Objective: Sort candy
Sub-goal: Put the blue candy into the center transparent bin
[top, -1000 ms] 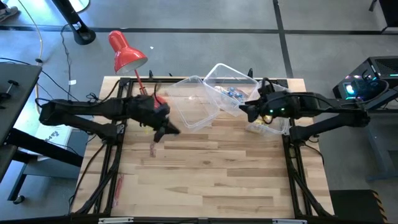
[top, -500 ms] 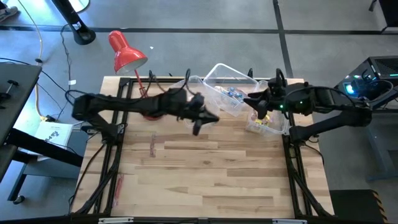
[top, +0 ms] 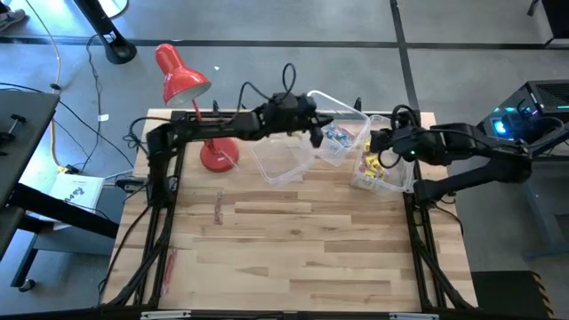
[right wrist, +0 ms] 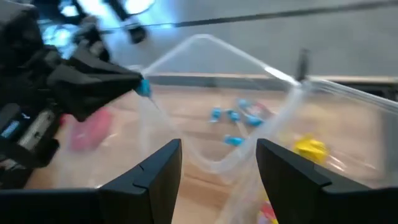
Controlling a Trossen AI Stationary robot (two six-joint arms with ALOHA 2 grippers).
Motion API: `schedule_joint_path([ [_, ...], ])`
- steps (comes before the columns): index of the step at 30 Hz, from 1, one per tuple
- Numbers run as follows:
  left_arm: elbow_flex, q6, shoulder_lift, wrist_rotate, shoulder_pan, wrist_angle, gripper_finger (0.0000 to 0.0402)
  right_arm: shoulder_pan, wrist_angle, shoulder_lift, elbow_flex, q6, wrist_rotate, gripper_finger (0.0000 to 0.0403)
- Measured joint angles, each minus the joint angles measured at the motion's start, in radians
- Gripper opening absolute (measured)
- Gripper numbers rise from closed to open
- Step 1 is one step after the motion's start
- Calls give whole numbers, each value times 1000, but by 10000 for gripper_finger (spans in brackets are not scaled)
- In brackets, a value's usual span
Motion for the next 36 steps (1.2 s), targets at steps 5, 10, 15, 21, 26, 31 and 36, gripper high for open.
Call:
schedule_joint_path([
  [5, 70, -11, 84, -9, 35, 2, 49, -55, -47, 9, -15, 42, -19, 202],
  [10, 78, -40, 95, -2, 25, -21, 119, -105, -86, 16, -60, 30, -140, 202],
  [15, 78, -192, 68, 31, 16, -81, 179, -173, -209, 20, -99, -29, -348, 202],
  [21, 79, -343, 9, 313, 21, -147, 206, -264, -329, 6, -167, -47, -483, 202],
  [26, 78, -361, -51, 476, 7, -161, 207, -341, -263, 24, -310, -107, -579, 202],
  [31, 78, -360, -128, 511, -35, -156, 207, -406, -119, 54, -459, -186, -666, 202],
  [36, 78, -318, -229, 506, -71, -151, 207, -455, -45, 113, -534, -283, -748, 202],
])
